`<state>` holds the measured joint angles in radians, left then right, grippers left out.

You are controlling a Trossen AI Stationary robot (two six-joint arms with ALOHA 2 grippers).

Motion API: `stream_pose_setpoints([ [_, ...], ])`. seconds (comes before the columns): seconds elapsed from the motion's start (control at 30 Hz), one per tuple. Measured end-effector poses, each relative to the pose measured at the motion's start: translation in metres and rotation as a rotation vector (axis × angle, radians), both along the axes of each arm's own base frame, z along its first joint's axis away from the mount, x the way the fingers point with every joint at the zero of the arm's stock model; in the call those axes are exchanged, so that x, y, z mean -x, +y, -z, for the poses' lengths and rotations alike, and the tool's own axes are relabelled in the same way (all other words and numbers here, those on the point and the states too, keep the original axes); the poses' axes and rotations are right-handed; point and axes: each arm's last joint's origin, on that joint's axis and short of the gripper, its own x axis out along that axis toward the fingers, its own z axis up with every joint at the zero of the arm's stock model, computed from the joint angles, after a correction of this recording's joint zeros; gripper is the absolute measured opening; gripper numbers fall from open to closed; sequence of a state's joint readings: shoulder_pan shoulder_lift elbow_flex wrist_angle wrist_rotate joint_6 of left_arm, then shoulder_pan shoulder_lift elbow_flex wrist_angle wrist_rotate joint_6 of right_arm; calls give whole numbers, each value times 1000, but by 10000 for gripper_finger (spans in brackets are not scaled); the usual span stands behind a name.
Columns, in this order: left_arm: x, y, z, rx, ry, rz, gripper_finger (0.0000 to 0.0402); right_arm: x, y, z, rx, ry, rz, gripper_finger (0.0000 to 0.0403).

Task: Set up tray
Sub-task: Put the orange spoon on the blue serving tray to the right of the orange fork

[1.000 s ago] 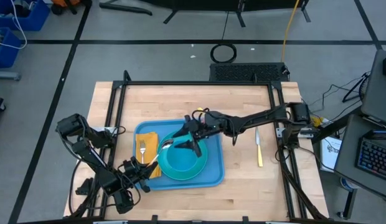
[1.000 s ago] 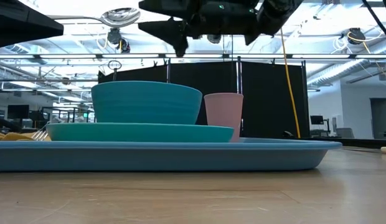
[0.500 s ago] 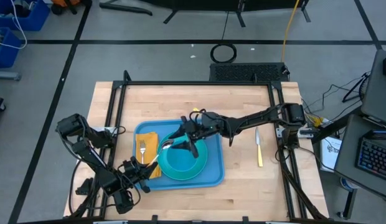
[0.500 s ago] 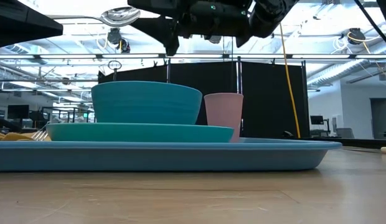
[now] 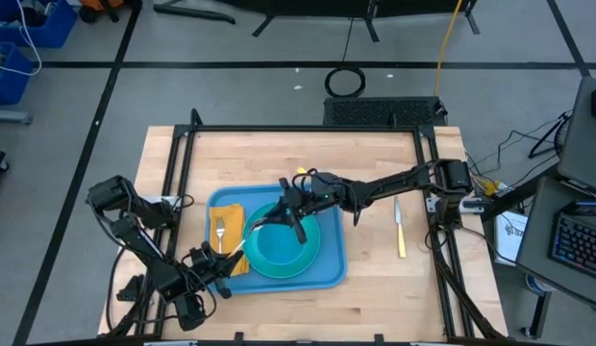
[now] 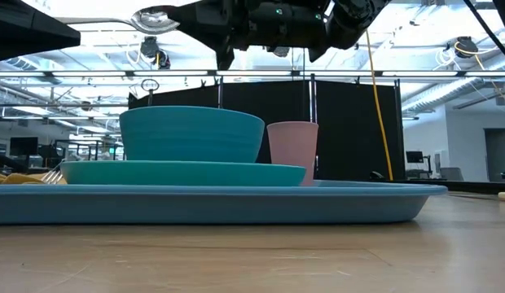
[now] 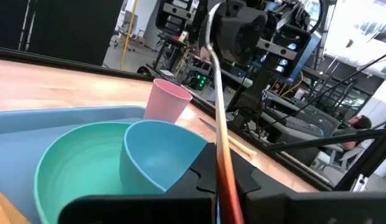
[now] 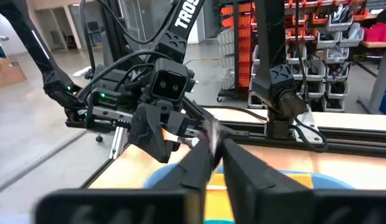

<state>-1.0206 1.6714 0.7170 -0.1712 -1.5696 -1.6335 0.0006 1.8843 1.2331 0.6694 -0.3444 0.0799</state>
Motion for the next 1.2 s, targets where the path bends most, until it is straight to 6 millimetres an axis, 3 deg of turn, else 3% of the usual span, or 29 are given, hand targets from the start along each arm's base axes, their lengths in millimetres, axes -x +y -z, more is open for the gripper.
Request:
stream_pose_setpoints([
  [0.43,-1,-2,4,54,120,64,18,1,-3,1,17,34,11,3],
  [0.7,5,-8,3,54,184,128,5,2,-8,3,10,58,2,2],
  [0.97,22,-21,-2,98,408,352,55,4,-14,0,10,62,17,2],
  [1.2,42,-31,-6,78,364,413,81,3,-24,-1,-37,108,-7,2],
])
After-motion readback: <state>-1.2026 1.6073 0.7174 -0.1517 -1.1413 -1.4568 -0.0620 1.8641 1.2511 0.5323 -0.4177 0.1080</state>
